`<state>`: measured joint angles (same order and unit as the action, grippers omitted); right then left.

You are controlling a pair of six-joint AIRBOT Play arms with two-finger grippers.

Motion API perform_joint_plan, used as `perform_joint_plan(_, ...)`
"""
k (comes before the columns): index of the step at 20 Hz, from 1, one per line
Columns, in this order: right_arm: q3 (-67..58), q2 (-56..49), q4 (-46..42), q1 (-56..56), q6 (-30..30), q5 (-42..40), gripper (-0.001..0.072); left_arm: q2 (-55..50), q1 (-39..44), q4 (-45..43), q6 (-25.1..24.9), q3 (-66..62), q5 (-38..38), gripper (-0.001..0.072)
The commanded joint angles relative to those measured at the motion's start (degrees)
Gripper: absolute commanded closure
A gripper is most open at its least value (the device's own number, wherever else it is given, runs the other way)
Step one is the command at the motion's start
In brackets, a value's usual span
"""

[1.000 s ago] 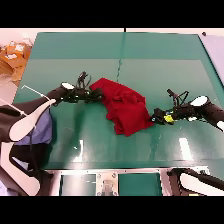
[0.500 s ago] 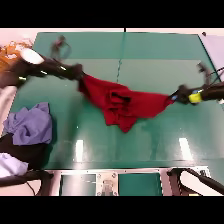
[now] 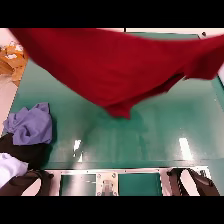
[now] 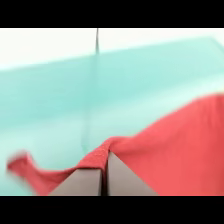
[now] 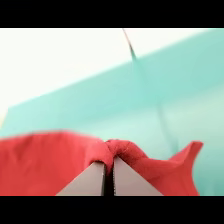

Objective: Fold the shirts.

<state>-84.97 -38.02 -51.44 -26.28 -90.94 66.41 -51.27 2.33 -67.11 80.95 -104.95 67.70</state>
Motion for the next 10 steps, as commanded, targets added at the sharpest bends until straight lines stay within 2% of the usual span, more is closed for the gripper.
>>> perform_joint_plan(1,-8.15,7.82,-1.60,-0.24,-1.66,-5.86,0.0694,2.93,-0.17,-1.05,-0.37,-12.59,2.01,0.0688)
perform_joint_plan(5,-16.72,6.95,-5.20,-0.24,-1.66,-7.28,0.0694,2.97,-0.17,-1.29,1.90,-11.89,5.38,0.0688)
perform_joint_plan(7,-16.76,3.87,-4.98,-0.24,-1.66,-7.39,0.0694,2.97,-0.17,-1.51,3.34,-6.16,8.63,0.0688)
perform_joint_plan(10,-16.57,-5.99,-2.12,-0.20,-1.14,-2.75,0.0694,2.97,-0.17,-1.49,4.81,6.01,10.21,0.0688)
